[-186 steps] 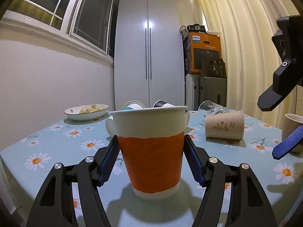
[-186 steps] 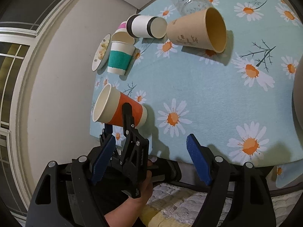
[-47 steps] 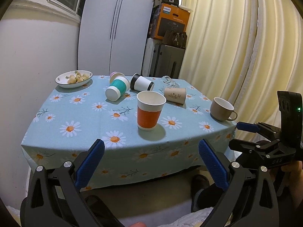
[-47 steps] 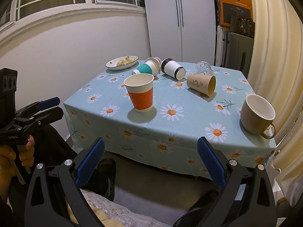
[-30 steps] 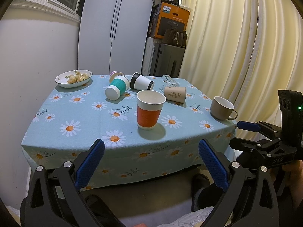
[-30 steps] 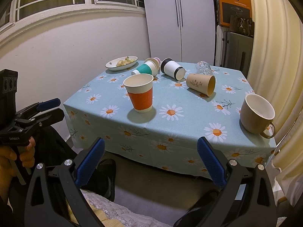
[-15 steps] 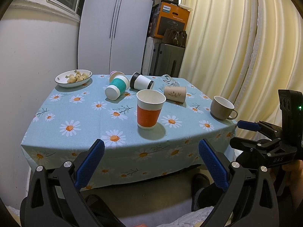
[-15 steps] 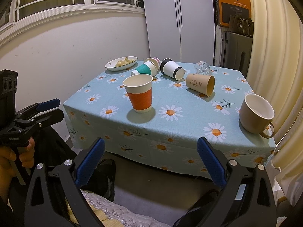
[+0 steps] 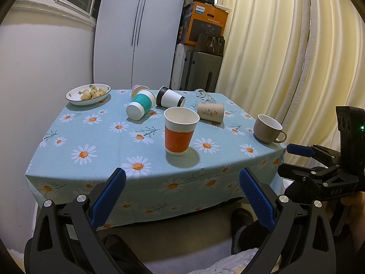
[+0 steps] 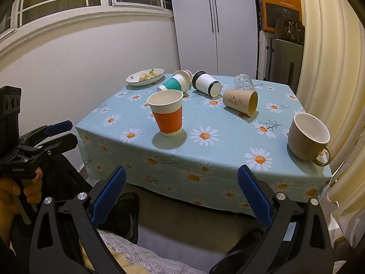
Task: Flip cup upright
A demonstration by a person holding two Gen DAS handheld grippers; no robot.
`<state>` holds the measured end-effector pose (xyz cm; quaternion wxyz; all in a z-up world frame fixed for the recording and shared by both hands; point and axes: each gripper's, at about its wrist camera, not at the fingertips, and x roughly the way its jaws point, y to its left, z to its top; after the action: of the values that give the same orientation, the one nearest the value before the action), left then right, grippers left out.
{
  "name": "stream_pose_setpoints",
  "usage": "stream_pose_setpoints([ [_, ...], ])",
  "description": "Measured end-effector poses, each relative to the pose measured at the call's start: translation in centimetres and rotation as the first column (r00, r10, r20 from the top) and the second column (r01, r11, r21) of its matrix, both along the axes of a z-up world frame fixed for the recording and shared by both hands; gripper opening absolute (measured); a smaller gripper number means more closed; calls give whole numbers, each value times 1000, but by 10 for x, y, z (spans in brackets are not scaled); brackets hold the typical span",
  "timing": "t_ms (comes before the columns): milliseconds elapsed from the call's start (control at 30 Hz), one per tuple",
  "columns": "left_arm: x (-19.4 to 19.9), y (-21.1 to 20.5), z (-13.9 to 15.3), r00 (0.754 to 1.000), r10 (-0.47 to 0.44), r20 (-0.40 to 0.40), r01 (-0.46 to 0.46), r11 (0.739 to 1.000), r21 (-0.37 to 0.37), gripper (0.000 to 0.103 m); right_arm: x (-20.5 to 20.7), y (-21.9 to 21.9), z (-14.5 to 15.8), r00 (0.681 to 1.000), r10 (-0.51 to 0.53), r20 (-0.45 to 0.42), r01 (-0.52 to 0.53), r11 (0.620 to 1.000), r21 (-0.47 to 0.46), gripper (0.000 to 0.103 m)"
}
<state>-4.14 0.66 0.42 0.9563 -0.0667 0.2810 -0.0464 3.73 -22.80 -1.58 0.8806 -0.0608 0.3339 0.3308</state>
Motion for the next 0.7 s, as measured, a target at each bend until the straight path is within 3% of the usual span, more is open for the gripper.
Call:
stream_pose_setpoints([
  [700,1,3,-1,1000,6,-5,-6,1000,2,97,0,-2,0,1000,-2,-2,2,1000,-2,97],
])
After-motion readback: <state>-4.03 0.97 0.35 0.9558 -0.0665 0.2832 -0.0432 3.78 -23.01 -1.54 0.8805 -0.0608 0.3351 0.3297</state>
